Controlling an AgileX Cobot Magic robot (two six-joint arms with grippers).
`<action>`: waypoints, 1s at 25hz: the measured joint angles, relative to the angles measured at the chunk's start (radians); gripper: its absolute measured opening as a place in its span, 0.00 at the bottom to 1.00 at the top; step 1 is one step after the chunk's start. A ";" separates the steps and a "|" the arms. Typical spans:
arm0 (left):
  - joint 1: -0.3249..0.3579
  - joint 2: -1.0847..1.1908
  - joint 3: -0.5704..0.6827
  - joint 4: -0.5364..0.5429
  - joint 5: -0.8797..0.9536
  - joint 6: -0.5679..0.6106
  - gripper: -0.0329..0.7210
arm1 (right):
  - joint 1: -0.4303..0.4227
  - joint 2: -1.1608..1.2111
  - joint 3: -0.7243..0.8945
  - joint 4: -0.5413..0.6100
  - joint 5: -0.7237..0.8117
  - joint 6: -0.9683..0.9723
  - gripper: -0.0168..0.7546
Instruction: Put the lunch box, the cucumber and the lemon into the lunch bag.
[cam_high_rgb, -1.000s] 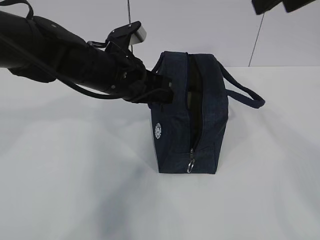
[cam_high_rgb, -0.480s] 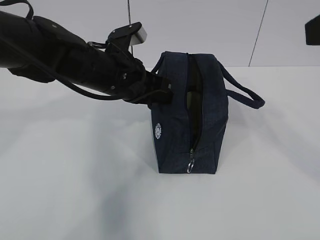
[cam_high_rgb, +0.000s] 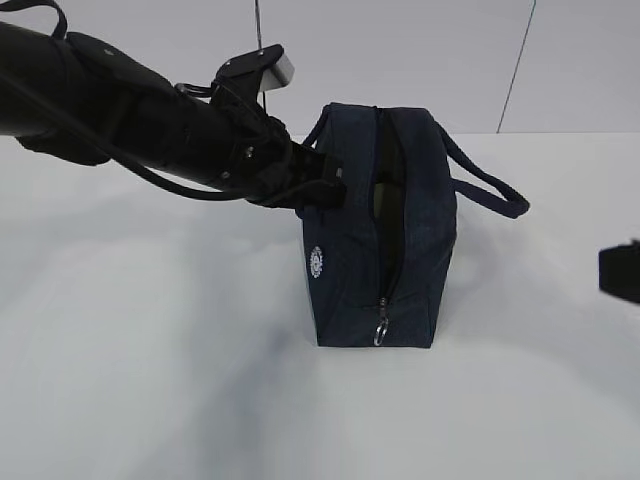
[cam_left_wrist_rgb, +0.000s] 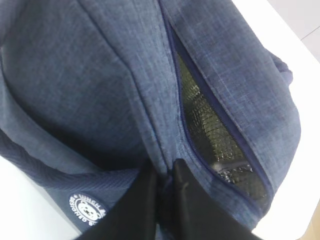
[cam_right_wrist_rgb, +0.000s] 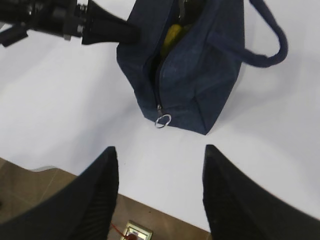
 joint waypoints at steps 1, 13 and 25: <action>0.000 0.000 0.000 0.000 0.000 0.000 0.07 | 0.000 -0.004 0.031 0.028 -0.016 -0.027 0.55; 0.000 0.000 0.000 0.001 0.004 0.000 0.07 | 0.000 -0.008 0.274 0.496 -0.172 -0.654 0.55; 0.000 0.000 0.000 0.001 0.009 0.000 0.07 | 0.000 0.114 0.316 0.663 -0.340 -0.991 0.55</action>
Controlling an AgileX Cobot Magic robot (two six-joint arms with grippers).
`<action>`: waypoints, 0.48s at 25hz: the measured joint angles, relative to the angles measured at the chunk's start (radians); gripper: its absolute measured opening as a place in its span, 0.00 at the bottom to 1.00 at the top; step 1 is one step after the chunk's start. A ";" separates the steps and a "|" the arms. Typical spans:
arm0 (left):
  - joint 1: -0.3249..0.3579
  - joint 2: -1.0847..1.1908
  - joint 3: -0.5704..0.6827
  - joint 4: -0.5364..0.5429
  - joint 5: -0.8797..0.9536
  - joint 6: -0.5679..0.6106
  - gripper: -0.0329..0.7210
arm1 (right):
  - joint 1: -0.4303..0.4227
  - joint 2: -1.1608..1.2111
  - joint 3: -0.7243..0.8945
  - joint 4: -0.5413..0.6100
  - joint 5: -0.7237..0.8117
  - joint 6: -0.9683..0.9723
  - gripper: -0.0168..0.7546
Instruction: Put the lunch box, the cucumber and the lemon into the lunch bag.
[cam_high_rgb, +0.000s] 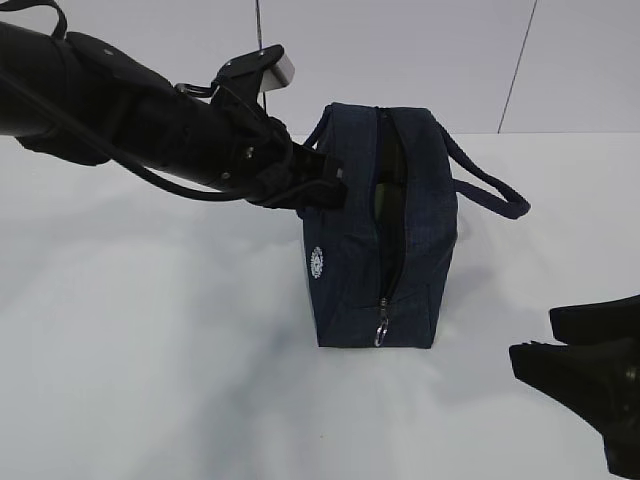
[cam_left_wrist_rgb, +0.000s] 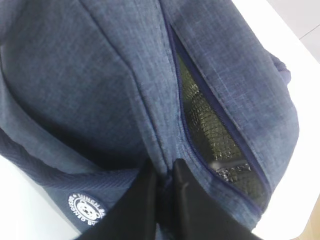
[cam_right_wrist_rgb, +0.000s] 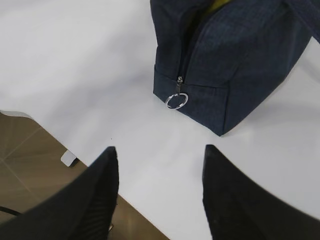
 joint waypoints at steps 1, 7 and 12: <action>0.000 0.000 0.000 0.000 0.000 0.000 0.07 | 0.000 0.014 0.000 0.015 -0.006 -0.001 0.55; 0.000 0.000 0.000 0.000 0.000 0.000 0.07 | 0.000 0.092 0.000 0.123 -0.045 -0.011 0.55; 0.000 0.000 0.000 0.000 0.000 0.000 0.07 | 0.000 0.155 0.000 0.132 0.025 -0.186 0.55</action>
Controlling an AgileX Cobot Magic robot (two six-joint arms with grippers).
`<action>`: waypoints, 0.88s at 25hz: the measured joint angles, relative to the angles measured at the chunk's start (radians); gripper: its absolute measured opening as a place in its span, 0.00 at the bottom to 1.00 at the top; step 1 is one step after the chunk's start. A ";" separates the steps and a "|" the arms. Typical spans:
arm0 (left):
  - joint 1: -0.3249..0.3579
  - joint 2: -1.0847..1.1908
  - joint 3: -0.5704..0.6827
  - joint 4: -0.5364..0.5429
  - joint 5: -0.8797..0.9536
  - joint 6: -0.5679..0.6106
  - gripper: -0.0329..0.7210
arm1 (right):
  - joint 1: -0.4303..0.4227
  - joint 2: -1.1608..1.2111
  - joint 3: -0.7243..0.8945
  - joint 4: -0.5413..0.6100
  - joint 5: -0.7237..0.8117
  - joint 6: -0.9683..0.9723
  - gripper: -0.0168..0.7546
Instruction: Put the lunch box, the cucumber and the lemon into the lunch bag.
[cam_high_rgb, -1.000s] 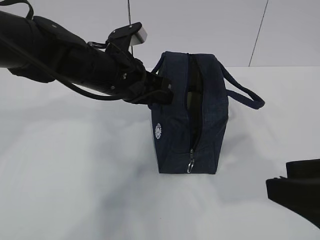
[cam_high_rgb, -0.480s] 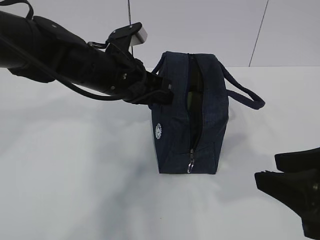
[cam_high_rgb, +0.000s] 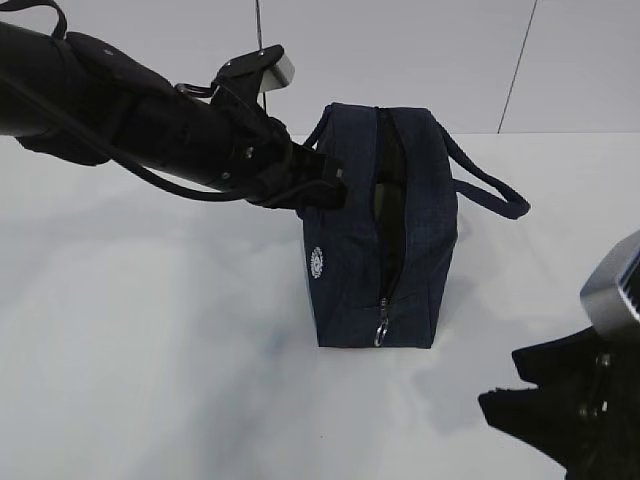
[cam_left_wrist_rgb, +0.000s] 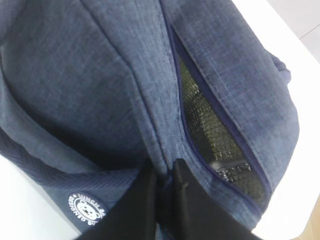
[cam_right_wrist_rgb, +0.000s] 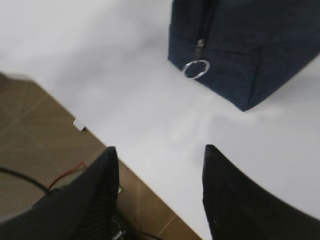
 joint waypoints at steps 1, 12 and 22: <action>0.000 0.000 0.000 0.000 0.000 0.000 0.07 | 0.000 0.007 0.000 0.000 0.028 -0.034 0.55; 0.000 0.000 0.000 0.000 0.005 0.000 0.07 | 0.000 0.014 0.000 0.028 0.142 -0.213 0.54; 0.000 0.000 0.000 0.000 0.010 0.000 0.07 | 0.000 0.016 0.000 0.053 0.173 -0.337 0.54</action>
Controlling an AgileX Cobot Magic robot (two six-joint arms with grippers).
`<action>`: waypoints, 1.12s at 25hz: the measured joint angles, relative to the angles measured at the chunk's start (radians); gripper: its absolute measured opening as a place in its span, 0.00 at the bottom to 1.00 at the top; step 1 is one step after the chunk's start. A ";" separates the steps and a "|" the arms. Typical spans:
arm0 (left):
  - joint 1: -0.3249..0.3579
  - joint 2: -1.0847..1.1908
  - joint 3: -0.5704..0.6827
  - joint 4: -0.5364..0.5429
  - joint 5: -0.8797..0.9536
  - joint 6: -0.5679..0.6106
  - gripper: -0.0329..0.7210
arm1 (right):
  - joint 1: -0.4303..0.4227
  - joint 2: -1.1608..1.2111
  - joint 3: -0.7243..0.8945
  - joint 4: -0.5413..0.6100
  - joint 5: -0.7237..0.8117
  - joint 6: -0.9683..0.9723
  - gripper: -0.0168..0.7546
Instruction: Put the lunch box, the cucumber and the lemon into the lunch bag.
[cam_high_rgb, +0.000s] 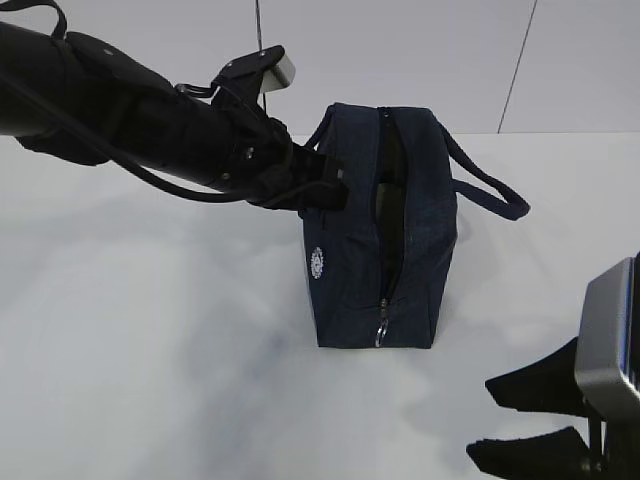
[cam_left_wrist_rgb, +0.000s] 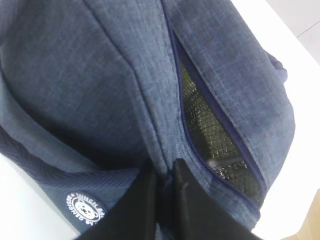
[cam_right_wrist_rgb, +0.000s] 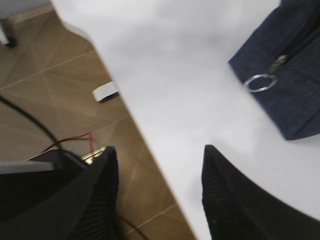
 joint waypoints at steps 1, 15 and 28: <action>0.000 0.000 0.000 0.000 0.000 0.000 0.07 | 0.000 0.007 0.000 0.018 -0.023 -0.031 0.54; 0.000 0.000 0.000 0.000 -0.002 0.000 0.07 | 0.000 0.413 -0.032 0.675 -0.001 -0.807 0.54; 0.000 0.000 0.000 0.000 -0.002 0.000 0.07 | 0.000 0.646 -0.247 0.689 -0.071 -0.834 0.54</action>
